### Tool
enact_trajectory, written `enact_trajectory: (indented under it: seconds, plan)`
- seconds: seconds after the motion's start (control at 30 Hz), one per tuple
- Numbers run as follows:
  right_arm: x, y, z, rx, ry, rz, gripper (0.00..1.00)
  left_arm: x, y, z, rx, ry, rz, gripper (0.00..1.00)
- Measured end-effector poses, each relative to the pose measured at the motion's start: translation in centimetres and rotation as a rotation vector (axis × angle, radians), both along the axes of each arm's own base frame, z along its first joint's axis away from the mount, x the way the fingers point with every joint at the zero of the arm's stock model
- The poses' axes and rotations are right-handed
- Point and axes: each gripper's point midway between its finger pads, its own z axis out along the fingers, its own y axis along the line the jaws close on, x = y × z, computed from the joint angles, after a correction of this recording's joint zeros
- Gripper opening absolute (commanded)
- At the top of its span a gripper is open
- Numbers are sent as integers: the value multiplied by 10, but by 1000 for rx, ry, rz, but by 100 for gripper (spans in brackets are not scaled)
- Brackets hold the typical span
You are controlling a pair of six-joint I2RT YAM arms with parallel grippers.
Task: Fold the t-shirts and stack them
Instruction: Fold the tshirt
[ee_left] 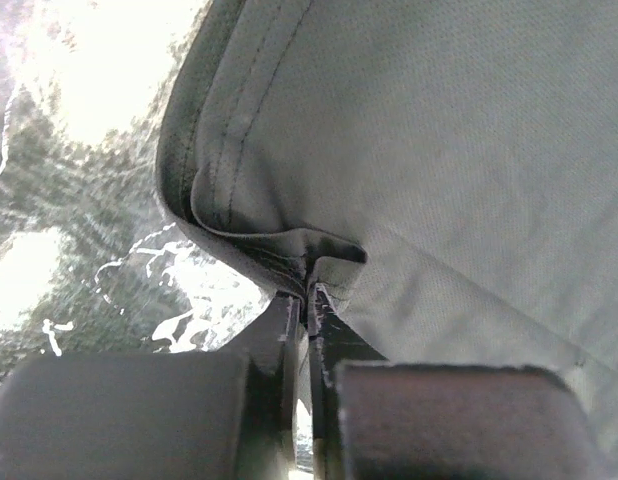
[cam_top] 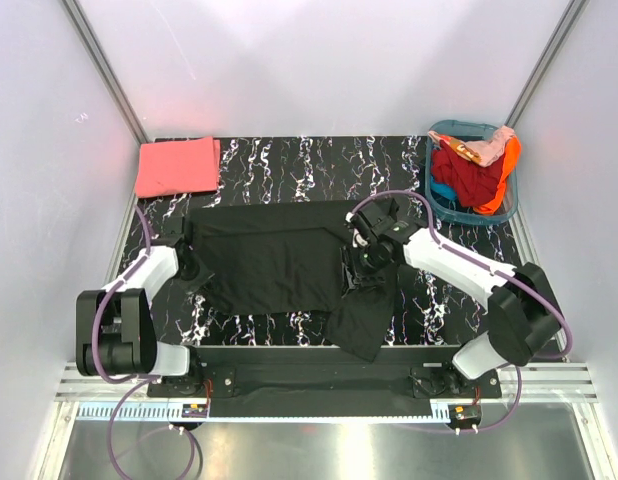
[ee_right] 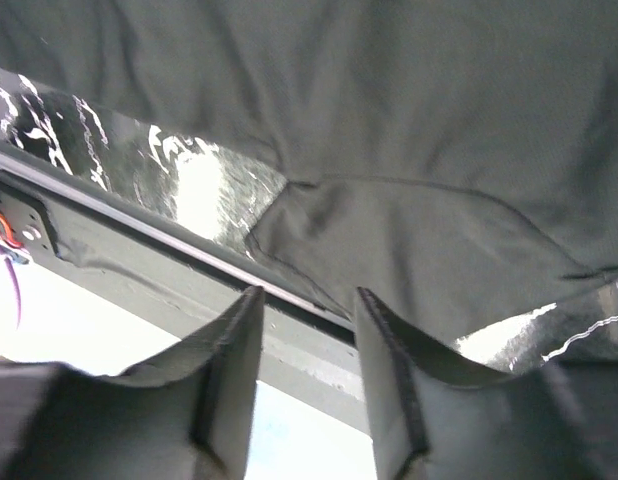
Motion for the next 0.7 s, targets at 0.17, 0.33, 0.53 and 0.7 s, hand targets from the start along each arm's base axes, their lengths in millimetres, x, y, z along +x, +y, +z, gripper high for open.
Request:
enact_trajectory:
  seconds: [0.17, 0.33, 0.53, 0.7]
  plan:
    - [-22, -16, -10, -25, 41, -7, 38, -4, -1, 10, -5, -45, 28, 0]
    - [-71, -42, -27, -30, 157, -60, 40, -14, -3, 7, -19, -46, 61, 0]
    - [-113, -66, -42, -46, 244, -145, 48, -18, -4, 4, -23, -36, 67, 0]
    - [-122, -67, -44, -8, 256, -193, 49, -18, -4, 3, -23, -31, 67, 0]
